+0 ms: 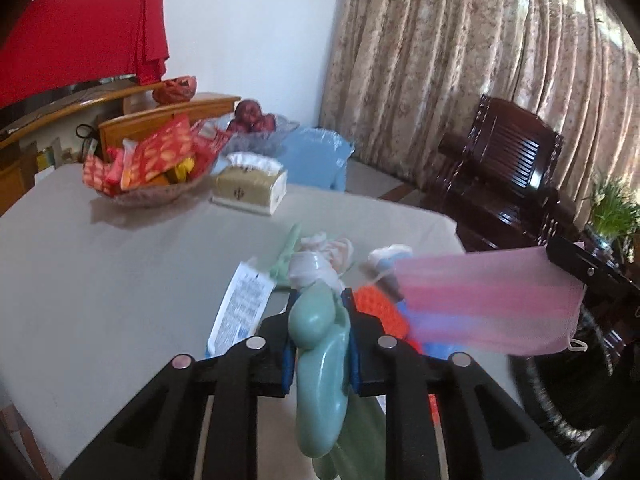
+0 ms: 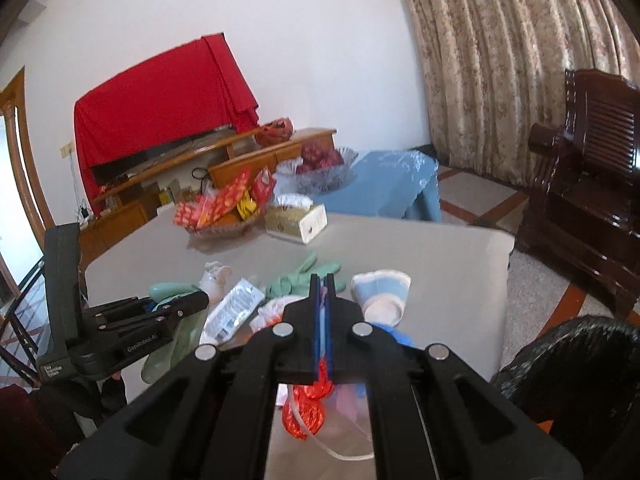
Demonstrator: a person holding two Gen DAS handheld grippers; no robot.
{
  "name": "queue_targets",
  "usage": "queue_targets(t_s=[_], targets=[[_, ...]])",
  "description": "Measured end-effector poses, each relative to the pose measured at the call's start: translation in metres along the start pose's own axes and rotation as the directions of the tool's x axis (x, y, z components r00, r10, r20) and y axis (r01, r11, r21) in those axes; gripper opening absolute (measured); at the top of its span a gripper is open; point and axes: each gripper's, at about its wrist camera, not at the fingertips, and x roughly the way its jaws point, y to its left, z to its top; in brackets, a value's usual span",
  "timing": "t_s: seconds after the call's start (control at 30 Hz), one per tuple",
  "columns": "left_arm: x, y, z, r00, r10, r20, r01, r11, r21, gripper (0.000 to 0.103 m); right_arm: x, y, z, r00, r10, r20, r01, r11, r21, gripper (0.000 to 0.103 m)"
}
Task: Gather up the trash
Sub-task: 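Grasp the green glove with the left tool while the right tool grasps the pink mask, then carry glove and mask over the bin and open both tools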
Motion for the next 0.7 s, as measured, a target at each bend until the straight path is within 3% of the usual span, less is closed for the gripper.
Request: queue_targets(t_s=[0.47, 0.7], targets=[[-0.021, -0.048, 0.017, 0.994, -0.111, 0.003, 0.111, 0.992, 0.059, 0.02, -0.063, -0.021, 0.029, 0.991, -0.047, 0.126, 0.045, 0.999, 0.017, 0.001], [-0.024, -0.066, 0.019, 0.991, -0.137, 0.006, 0.136, 0.987, 0.084, 0.02, -0.082, -0.035, 0.023, 0.986, -0.099, 0.134, 0.096, 0.995, 0.026, 0.001]])
